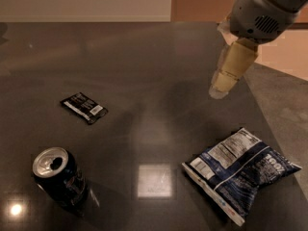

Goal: Pick rxbar chocolate

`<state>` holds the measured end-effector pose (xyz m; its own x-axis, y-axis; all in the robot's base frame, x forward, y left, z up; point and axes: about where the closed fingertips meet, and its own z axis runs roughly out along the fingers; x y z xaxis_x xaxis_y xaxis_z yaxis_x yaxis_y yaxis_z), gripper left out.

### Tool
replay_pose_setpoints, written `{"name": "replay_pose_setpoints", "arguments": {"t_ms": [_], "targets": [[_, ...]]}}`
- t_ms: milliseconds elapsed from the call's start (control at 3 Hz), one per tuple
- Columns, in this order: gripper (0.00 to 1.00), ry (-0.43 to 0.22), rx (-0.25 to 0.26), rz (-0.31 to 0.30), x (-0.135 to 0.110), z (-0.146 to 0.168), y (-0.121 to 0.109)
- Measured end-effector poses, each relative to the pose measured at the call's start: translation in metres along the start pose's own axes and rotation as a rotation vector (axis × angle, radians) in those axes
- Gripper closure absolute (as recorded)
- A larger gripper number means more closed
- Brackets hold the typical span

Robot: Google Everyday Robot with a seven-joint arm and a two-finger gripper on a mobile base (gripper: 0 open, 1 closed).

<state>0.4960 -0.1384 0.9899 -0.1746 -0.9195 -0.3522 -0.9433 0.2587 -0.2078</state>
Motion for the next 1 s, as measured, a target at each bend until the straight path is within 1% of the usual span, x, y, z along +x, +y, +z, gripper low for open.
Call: {"name": "replay_pose_setpoints", "arguments": {"t_ms": [667, 1000], "targets": [[0.0, -0.025, -0.035, -0.004, -0.053, 0.031, -0.031], [0.0, -0.028, -0.056, 0.002, -0.075, 0.05, -0.045]]}}
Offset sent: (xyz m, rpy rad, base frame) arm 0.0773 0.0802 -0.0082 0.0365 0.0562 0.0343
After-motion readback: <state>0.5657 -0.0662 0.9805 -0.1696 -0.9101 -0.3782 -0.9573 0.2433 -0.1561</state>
